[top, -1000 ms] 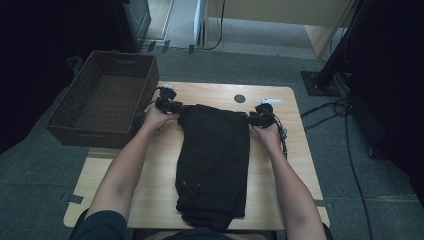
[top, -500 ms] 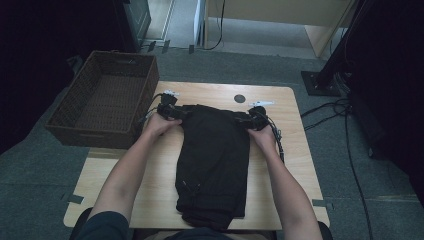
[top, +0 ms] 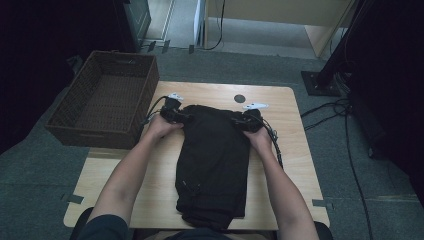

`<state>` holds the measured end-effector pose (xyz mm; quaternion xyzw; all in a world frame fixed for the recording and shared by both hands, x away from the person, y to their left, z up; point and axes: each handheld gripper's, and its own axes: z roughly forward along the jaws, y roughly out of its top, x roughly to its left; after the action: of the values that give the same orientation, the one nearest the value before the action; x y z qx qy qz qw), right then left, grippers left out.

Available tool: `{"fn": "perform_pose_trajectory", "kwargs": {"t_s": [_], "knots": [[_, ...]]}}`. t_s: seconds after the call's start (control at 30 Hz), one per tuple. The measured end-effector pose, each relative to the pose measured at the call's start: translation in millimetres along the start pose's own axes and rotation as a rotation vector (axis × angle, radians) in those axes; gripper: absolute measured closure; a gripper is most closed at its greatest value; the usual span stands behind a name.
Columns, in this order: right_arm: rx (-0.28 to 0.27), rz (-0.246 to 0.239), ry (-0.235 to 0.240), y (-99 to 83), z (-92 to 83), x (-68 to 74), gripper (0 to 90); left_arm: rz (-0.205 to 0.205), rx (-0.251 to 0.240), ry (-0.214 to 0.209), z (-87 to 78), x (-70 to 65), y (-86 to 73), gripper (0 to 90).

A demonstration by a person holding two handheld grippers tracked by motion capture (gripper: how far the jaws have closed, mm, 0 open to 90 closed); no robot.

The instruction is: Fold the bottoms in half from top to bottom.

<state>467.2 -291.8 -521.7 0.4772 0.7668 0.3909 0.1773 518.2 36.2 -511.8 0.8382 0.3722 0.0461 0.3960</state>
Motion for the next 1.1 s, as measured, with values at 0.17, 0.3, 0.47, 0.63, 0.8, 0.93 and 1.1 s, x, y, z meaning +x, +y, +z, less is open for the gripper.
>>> {"fn": "perform_pose_trajectory", "kwargs": {"t_s": [0.17,0.3,0.47,0.63,0.8,0.93,1.1], "knots": [[0.01,0.005,0.027,1.0,-0.1,2.1,69.9,0.009,0.013,-0.021,1.3,-3.1,-0.3,73.1],[0.046,0.052,0.061,5.8,1.2,2.7,81.3,0.02,0.027,-0.014,2.0,-6.2,0.4,82.7],[0.123,0.102,0.07,16.6,0.5,-2.0,84.1,0.007,0.04,0.0,-3.5,-4.5,7.5,85.6],[0.072,0.093,0.07,42.2,-9.9,-2.5,84.7,-0.001,-0.043,0.041,-18.7,-3.1,20.1,86.4],[0.004,0.053,0.057,75.2,-23.0,-2.3,84.6,0.032,-0.124,0.078,-41.6,-6.3,42.9,86.2],[-0.091,0.023,0.051,105.8,-43.7,1.1,84.4,0.065,-0.226,0.122,-68.6,-9.4,65.4,86.0],[-0.075,0.024,0.037,111.2,-46.9,3.7,84.2,0.088,-0.183,0.135,-71.6,-14.8,66.2,85.7]]}}
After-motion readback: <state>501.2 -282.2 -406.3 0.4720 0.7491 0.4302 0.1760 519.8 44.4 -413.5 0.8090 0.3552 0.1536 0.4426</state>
